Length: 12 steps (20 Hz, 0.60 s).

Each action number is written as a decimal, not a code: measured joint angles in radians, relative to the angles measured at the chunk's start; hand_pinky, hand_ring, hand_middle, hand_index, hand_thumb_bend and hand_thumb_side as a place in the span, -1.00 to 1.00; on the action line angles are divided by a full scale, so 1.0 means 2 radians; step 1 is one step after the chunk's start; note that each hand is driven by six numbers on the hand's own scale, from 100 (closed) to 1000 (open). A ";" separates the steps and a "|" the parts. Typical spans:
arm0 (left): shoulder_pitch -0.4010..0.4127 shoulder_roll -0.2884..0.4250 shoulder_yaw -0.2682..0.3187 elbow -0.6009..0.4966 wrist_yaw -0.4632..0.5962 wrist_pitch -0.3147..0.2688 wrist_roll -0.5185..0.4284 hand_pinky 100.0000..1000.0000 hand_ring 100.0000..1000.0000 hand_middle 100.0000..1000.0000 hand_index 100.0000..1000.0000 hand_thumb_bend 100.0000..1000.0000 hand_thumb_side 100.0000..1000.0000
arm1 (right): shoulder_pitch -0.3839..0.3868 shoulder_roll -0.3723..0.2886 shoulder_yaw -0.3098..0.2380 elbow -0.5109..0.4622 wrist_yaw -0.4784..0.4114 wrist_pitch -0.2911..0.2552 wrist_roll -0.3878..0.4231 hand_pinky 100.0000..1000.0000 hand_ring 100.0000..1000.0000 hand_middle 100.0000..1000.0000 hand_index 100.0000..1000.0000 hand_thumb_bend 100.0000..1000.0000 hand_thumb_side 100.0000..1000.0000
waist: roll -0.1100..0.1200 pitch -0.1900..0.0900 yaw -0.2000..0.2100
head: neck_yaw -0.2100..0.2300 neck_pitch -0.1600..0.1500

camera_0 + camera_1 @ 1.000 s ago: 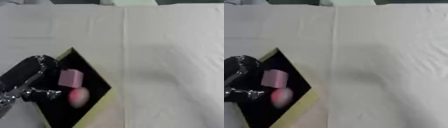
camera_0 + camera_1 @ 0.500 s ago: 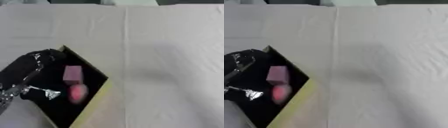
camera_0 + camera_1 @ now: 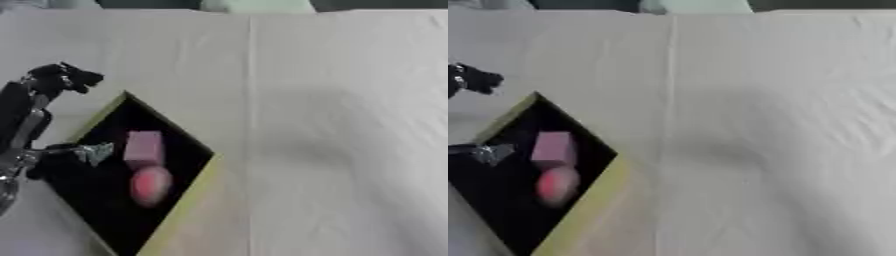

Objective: Pick up objects on the table and place them in the box.

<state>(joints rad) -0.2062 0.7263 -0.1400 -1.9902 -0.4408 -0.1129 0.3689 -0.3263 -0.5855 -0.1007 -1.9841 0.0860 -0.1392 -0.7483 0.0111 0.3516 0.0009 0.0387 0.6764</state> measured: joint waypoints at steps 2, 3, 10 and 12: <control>-0.003 -0.005 0.012 0.000 0.026 -0.022 0.027 0.14 0.04 0.07 0.46 -0.05 -0.20 | 0.001 0.000 -0.002 0.000 0.000 0.000 0.000 0.49 0.43 0.23 0.48 -0.14 0.94 | 0.000 0.000 0.002 | -0.002 0.000; -0.004 -0.009 0.018 0.000 0.039 -0.033 0.040 0.15 0.05 0.08 0.46 -0.03 -0.17 | 0.001 0.000 -0.002 0.000 0.000 -0.001 -0.001 0.49 0.43 0.23 0.48 -0.15 0.94 | 0.001 0.000 0.003 | -0.003 0.000; -0.005 -0.050 0.066 0.001 0.129 -0.090 0.114 0.42 0.24 0.27 0.63 0.27 0.33 | 0.000 0.000 -0.005 0.000 0.001 -0.005 -0.005 0.48 0.43 0.23 0.48 -0.17 0.95 | 0.001 -0.004 0.006 | -0.006 0.005; -0.005 -0.063 0.077 0.001 0.154 -0.097 0.130 0.46 0.29 0.31 0.66 0.26 0.46 | 0.000 0.000 -0.005 0.000 0.001 -0.006 -0.006 0.48 0.43 0.24 0.48 -0.20 0.96 | 0.001 -0.006 0.008 | -0.006 0.007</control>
<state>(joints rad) -0.2166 0.5997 0.0136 -1.9882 -0.1321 -0.3070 0.6290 -0.3258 -0.5858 -0.1109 -1.9841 0.0882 -0.1519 -0.7610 0.0132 0.3403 0.0166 0.0258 0.6903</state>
